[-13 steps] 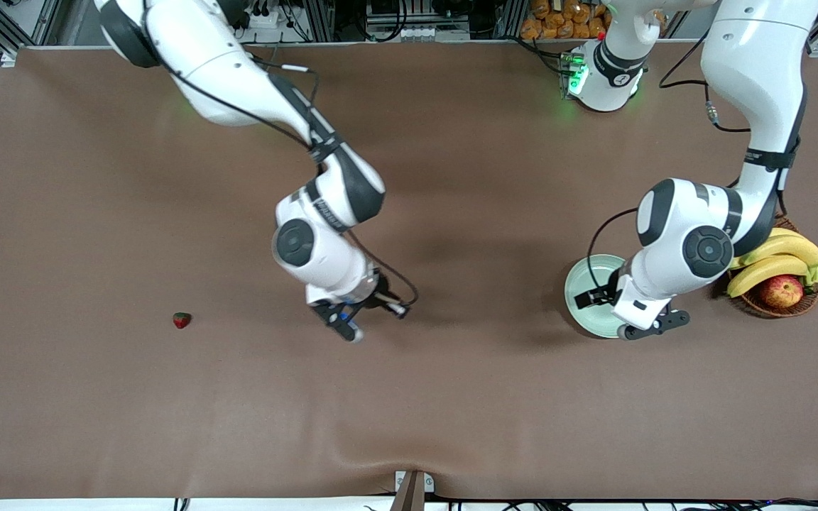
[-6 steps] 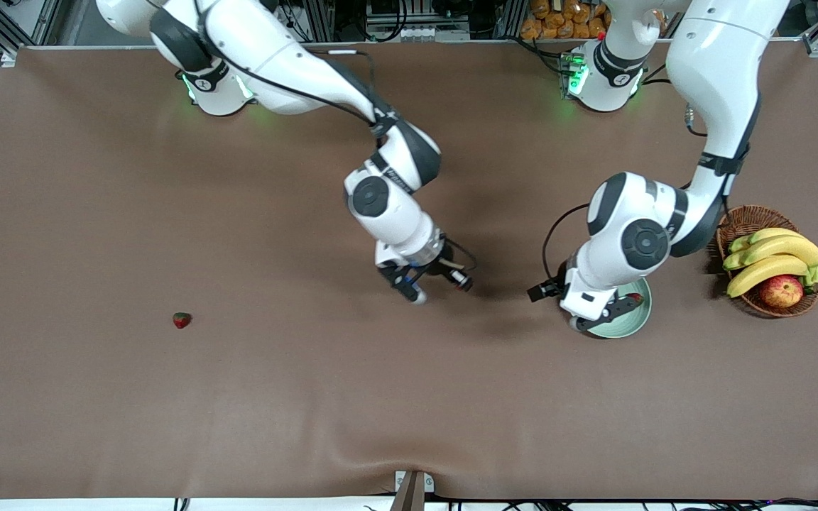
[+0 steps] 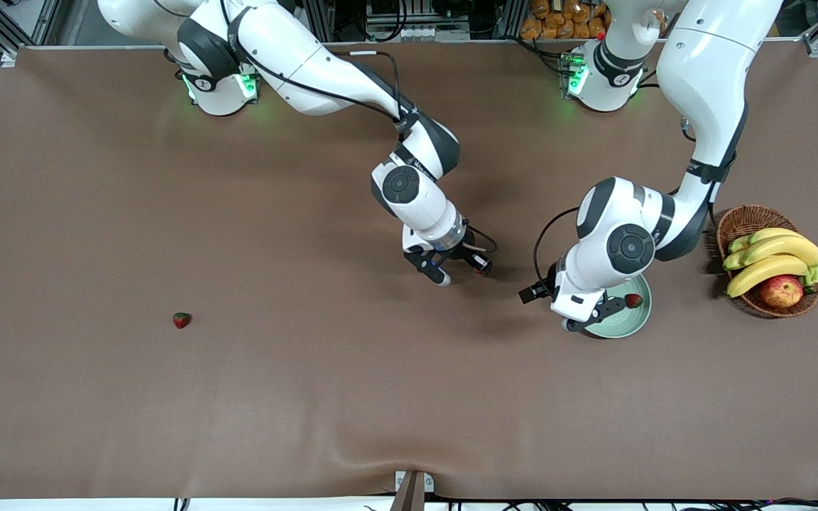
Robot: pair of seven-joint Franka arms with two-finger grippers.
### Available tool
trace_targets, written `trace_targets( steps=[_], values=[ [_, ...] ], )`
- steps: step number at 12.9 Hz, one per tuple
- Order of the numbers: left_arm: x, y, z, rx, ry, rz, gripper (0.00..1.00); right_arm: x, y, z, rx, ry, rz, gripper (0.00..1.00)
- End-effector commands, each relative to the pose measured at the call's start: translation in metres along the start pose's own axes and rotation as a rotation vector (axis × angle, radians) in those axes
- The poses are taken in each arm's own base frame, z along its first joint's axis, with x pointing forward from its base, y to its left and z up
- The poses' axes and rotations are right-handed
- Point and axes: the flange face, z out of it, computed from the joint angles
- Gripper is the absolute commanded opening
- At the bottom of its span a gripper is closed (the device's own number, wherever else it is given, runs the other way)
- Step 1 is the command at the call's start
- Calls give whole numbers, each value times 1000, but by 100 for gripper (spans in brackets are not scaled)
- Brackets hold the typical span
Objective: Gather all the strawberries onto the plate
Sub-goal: 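Carry the second strawberry to the middle with the right gripper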
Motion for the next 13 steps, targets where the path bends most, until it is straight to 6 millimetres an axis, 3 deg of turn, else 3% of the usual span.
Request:
trace_targets(
  steps=[1, 4, 8, 13],
  values=[
    [-7, 14, 7, -15, -8, -35, 100, -7, -5, 5, 23, 11, -16, 100],
    [-14, 19, 14, -13, -9, -69, 100, 12, -15, -15, -19, 30, -31, 100],
    [-33, 31, 27, 6, -25, -115, 100, 75, -24, -59, -141, 36, -131, 100],
    [-57, 56, 53, -2, -14, -291, 100, 168, -11, -121, -322, -35, -246, 100]
  ],
)
